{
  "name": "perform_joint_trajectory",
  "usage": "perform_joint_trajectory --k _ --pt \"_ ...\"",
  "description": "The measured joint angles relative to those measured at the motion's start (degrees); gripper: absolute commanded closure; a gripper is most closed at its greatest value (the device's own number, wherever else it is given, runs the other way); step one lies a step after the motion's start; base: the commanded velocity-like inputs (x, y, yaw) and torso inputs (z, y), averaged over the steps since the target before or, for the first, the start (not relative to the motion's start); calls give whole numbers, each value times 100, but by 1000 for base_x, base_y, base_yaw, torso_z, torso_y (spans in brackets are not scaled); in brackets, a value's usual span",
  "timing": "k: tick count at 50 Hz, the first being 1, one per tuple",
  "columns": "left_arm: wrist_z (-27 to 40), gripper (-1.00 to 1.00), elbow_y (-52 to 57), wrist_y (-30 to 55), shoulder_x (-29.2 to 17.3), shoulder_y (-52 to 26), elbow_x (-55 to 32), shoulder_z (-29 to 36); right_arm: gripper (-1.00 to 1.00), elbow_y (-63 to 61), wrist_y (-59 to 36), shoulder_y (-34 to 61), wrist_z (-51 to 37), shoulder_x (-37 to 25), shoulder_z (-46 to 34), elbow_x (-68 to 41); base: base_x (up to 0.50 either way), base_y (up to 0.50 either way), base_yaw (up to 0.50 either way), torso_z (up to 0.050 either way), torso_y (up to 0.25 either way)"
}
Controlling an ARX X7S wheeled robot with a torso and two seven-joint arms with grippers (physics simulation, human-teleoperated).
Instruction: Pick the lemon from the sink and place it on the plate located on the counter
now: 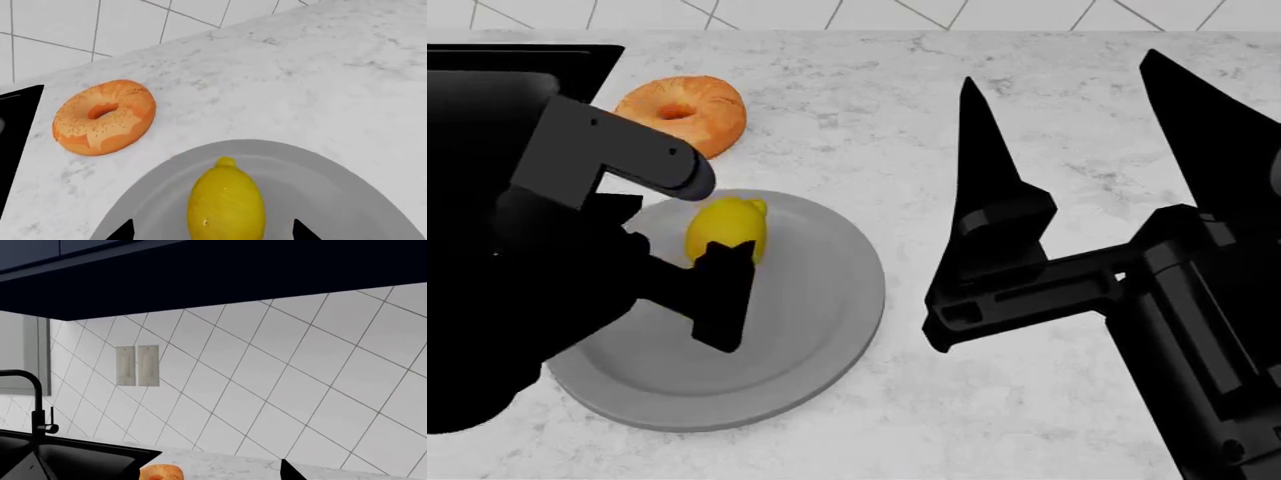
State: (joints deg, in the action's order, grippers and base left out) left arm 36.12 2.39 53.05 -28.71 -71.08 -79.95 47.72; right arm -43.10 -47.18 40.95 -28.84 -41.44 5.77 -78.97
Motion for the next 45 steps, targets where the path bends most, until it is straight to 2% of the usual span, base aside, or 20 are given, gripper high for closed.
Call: perform_joint_trajectory --k 7,18,31,40,45 --pt "803 -100 949 48 -289 50 -471 -251 -100 -16 22 -16 -14 -31 38 -43 0 0 0 0 0" --pt "2475 -100 2692 -117 -895 197 -1446 -697 -100 -96 71 -89 -80 -129 174 -229 0 0 0 0 0" --pt "4221 -100 4254 -382 -1517 -122 -2559 -1019 -100 -495 178 -532 -511 -567 747 -944 0 0 0 0 0" --pt "4922 -100 5059 -869 -2174 -651 -3198 -913 -100 -909 354 -953 -1225 -1237 1479 -1914 0 0 0 0 0" --pt "5116 -100 5338 -982 -2547 -890 -3684 -1163 -100 -1129 427 -1220 -1594 -1584 2044 -2535 0 0 0 0 0"
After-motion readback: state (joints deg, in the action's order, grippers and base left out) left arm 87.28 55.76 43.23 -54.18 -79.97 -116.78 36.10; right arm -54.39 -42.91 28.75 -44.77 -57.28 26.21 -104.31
